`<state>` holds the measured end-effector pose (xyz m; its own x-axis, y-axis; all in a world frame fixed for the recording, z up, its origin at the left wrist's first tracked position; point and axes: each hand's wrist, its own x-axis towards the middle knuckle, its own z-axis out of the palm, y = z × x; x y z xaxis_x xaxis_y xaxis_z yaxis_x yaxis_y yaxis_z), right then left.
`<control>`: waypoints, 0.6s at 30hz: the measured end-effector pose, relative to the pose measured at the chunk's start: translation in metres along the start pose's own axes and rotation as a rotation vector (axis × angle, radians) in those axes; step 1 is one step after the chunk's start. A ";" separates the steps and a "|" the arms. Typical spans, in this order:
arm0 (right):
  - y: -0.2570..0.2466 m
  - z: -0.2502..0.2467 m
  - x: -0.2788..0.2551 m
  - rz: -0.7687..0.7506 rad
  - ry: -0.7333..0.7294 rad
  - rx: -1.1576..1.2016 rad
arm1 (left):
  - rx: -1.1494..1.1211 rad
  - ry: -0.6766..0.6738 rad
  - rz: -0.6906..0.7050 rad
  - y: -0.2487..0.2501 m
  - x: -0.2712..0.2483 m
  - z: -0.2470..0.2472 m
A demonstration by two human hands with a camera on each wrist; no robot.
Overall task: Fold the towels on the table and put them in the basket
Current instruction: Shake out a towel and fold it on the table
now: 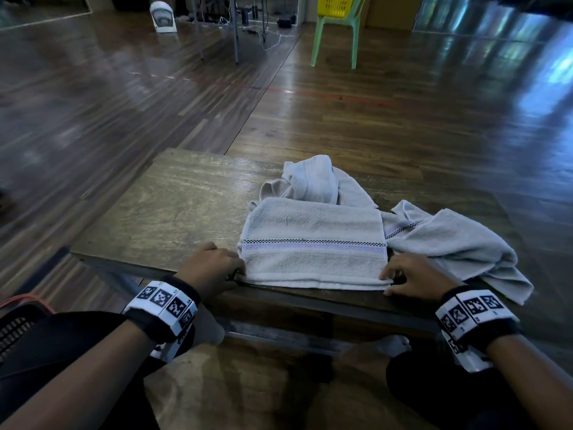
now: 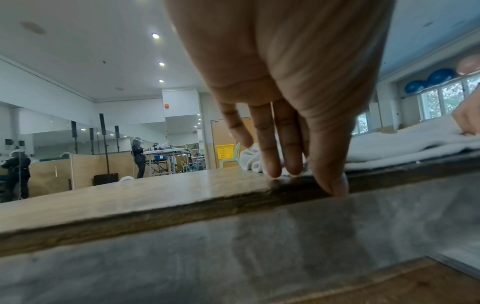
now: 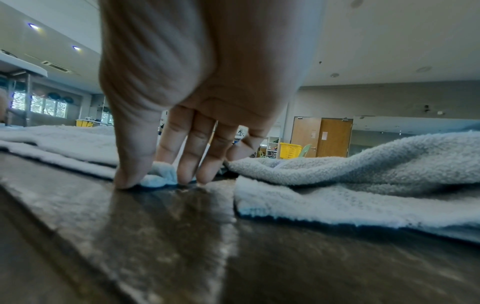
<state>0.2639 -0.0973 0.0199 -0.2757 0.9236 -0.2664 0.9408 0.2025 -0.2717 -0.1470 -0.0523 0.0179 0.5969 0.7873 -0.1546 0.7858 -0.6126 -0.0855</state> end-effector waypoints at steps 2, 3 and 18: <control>0.002 0.002 0.002 -0.004 0.008 0.006 | -0.036 0.011 0.010 0.000 0.003 0.002; 0.003 0.003 0.003 -0.010 0.014 0.010 | -0.066 0.013 0.017 -0.001 0.004 0.002; 0.008 0.010 0.011 -0.011 0.039 0.002 | -0.496 0.223 -0.081 -0.006 0.011 0.002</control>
<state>0.2660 -0.0885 0.0056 -0.2782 0.9333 -0.2271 0.9373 0.2121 -0.2766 -0.1453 -0.0405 0.0145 0.5086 0.8595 0.0505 0.7805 -0.4851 0.3943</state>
